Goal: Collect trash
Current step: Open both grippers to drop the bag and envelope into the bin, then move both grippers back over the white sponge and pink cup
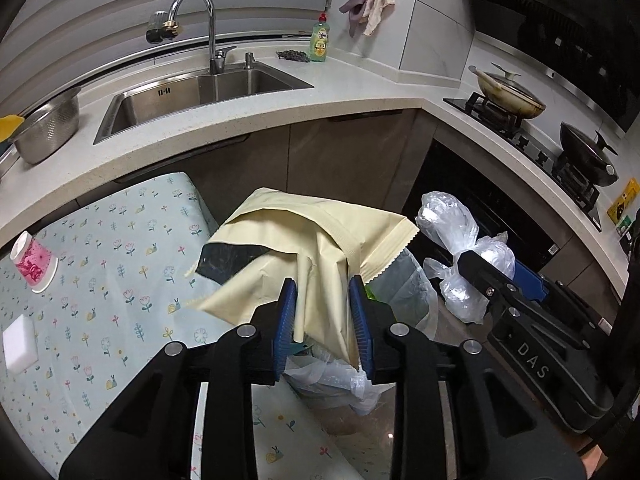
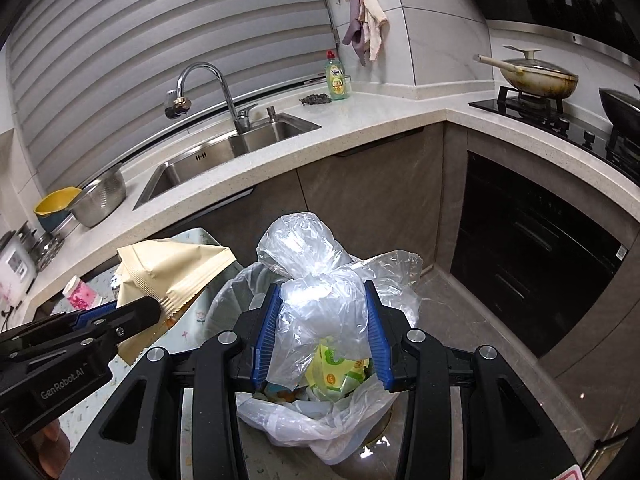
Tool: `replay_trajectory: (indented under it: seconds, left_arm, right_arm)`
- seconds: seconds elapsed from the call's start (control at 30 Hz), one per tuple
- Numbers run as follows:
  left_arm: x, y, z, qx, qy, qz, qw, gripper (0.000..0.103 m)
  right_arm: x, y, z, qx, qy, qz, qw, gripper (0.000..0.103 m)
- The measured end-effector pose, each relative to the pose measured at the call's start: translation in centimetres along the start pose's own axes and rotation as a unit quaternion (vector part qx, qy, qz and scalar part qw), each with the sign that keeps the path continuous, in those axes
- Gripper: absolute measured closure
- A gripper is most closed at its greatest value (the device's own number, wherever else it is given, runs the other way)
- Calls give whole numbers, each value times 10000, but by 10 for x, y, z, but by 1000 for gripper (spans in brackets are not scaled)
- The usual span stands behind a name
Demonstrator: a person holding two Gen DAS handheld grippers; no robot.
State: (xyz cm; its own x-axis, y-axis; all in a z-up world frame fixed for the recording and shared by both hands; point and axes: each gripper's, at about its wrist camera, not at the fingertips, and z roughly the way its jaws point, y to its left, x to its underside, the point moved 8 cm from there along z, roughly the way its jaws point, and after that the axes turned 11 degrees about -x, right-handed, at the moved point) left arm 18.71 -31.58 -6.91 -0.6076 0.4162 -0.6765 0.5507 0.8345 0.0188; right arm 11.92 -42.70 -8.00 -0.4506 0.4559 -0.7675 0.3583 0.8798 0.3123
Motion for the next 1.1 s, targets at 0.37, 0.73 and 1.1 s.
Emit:
replay_trajectory:
  seconds: [0.37,0.73,1.1]
  left_arm:
    - [-2,2,17,-144,-61,-58,9999,44]
    - [-6,30,12,-374,-119,-326,9987,38]
    - [-8,67,-13,-634,-306,-538,9961,30]
  right_arm:
    - [7,0,21,-84,128,30,9999,56]
    - [2,15,25,-146,84,-40,9999,50]
    - [-2,50,18,-274,26,-222,9994,49]
